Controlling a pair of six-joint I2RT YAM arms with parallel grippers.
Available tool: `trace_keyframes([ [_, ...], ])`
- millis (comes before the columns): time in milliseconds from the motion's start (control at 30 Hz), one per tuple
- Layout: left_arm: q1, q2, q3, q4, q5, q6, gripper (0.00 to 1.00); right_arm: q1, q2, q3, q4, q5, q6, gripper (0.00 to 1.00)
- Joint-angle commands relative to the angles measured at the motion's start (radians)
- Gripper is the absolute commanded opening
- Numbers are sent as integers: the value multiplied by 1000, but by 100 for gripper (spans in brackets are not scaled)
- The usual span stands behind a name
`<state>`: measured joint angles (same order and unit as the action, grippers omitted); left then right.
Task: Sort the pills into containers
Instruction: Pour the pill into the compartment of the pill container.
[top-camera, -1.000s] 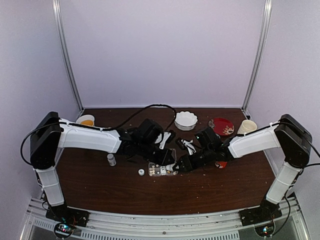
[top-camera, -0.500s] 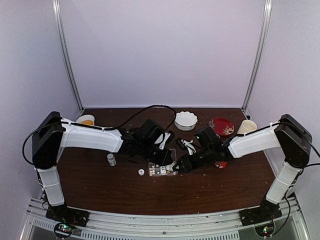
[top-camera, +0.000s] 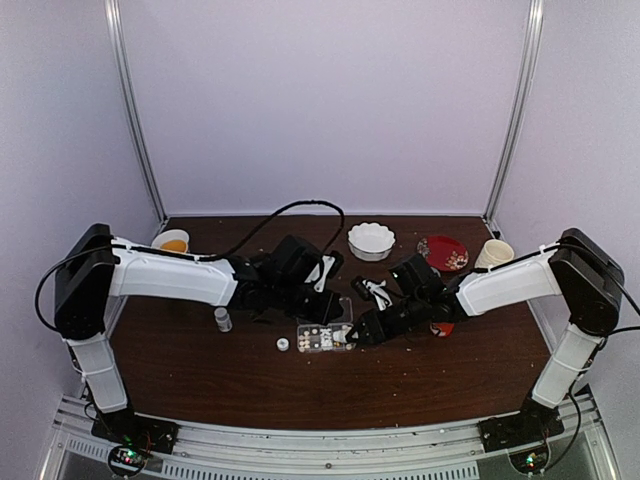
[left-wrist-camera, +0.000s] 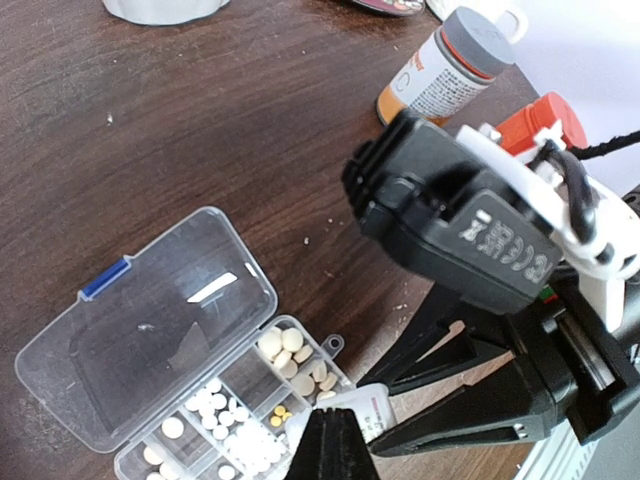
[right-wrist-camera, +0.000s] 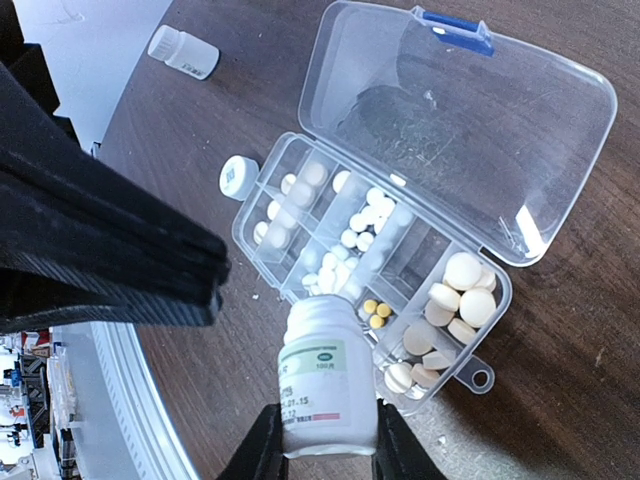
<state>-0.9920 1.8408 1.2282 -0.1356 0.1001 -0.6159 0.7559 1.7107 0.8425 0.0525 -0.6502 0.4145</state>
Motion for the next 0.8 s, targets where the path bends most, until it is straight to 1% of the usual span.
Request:
trace_keyframes([
  [0,-4,37,-11,84,53,-26,0,-4,0,15,-9,18,-14,0],
  [167,-24,105,0,93,93,-38,0,-4,4,20,-7,20,-13,0],
  [267,-24,80,0,73,65,-31,0,-4,3,20,-6,23,-11,0],
  [433,-25,32,38,-11,2,4,0,-5,-1,25,-17,26,-15,0],
  [567,-24,-17,46,-37,-47,15,0,-6,-10,27,-28,36,-20,0],
  [667,-24,-48,22,-8,-63,12,0,-5,-14,27,-36,41,-25,0],
  [767,-25,-40,-11,65,-20,-8,0,-6,-13,29,-39,43,-28,0],
])
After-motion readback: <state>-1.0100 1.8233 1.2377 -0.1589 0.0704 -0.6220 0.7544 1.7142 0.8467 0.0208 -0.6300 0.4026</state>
